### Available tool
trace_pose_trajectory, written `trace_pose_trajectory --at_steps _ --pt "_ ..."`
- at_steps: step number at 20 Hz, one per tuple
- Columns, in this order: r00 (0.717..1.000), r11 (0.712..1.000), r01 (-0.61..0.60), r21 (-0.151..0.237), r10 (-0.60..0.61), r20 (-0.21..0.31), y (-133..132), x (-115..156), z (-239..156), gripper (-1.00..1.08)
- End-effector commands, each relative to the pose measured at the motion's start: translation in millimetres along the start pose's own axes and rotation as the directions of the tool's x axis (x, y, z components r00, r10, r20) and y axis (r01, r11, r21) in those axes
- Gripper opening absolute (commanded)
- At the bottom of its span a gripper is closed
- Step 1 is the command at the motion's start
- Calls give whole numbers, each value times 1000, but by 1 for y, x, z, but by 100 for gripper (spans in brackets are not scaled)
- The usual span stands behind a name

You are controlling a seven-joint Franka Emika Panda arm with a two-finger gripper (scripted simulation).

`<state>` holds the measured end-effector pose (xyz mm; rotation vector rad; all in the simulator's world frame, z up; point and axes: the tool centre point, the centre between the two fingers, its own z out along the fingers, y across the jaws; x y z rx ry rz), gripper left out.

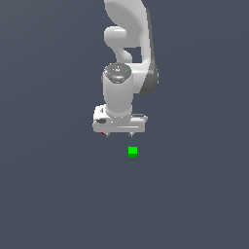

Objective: Stack the red cube on top of the green cube.

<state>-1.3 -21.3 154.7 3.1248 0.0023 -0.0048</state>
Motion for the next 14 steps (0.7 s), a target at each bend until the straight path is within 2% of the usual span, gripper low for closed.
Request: trace_pose_trajectory --at_steps 1,8,14 --pt "1000 1000 0 0 0 0 0 0 0 100" --pt "1000 1000 19 1 -19 0 3 -8 4 100" --pt "998 998 67 3 -67 -1 13 -27 15 100"
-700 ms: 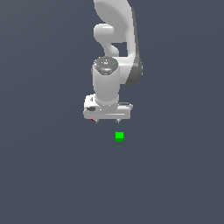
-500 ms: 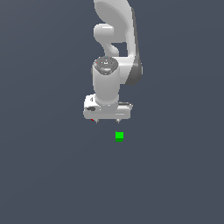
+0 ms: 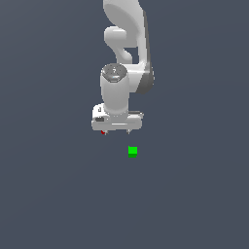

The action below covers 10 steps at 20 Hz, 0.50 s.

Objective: Stack the red cube on top of the green cube.

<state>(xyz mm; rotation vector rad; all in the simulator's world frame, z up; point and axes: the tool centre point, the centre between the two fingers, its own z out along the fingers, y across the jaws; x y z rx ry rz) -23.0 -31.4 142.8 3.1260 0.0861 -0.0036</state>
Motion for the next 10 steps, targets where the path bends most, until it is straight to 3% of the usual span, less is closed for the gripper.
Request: trace_pose_trajectory --at_steps 1,10 --pt "1000 1000 25 1 -25 0 5 -11 6 100" --pt "988 988 153 6 -153 -3 33 -61 36 100"
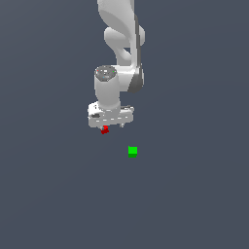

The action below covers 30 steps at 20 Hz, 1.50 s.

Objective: Stack the red cube on top of the green cube.

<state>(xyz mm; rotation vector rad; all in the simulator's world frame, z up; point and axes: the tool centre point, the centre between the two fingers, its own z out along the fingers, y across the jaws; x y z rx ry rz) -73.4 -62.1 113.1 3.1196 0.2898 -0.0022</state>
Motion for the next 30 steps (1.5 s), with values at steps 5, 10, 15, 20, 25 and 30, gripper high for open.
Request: trace_pose_trajectory --at_steps 5,10,15,20,25,30 --pt "996 996 92 4 -92 -2 19 -37 22 100" --pt "990 990 141 6 -141 -3 32 -55 33 100" --pt "985 985 170 7 -170 -4 40 -65 40 100" --pt "983 983 181 8 -181 -4 44 -69 43 100" --pt "984 984 179 8 -179 -3 43 -69 46 100" --pt "984 984 180 8 -180 -3 43 -69 60 100"
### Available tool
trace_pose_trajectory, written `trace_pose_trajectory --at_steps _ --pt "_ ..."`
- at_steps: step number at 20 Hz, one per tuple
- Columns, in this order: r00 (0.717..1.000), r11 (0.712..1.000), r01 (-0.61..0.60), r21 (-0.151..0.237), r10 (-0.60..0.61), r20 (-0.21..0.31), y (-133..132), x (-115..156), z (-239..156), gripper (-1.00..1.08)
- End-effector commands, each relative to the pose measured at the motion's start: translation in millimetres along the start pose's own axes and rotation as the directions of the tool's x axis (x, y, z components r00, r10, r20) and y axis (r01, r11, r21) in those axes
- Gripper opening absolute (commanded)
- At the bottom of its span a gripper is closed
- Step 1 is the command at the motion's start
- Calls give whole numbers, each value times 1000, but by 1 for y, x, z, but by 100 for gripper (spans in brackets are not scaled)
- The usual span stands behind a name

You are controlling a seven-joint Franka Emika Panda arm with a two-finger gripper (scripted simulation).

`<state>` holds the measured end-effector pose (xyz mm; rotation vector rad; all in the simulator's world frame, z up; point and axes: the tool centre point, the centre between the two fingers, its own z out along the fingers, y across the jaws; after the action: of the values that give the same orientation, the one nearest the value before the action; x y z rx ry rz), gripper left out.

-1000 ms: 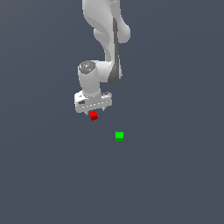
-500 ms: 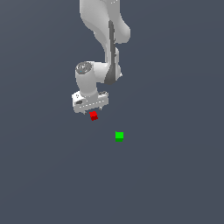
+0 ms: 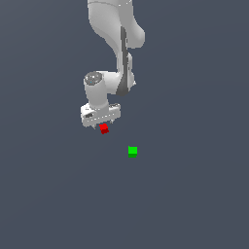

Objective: Stack the red cube on top of the green cube.

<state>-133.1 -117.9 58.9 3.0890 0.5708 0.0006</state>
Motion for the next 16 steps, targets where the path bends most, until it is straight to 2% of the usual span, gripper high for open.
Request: trace_pose_trajectory --at_steps 1,12,13,16 --pt "1000 1000 0 0 0 1 0 -1 10 100" --pt "1000 1000 2 0 -2 0 0 -1 39 100" --pt "1000 1000 2 0 -2 0 0 -1 39 -100" --pt "1000 1000 2 0 -2 0 0 -1 39 -100"
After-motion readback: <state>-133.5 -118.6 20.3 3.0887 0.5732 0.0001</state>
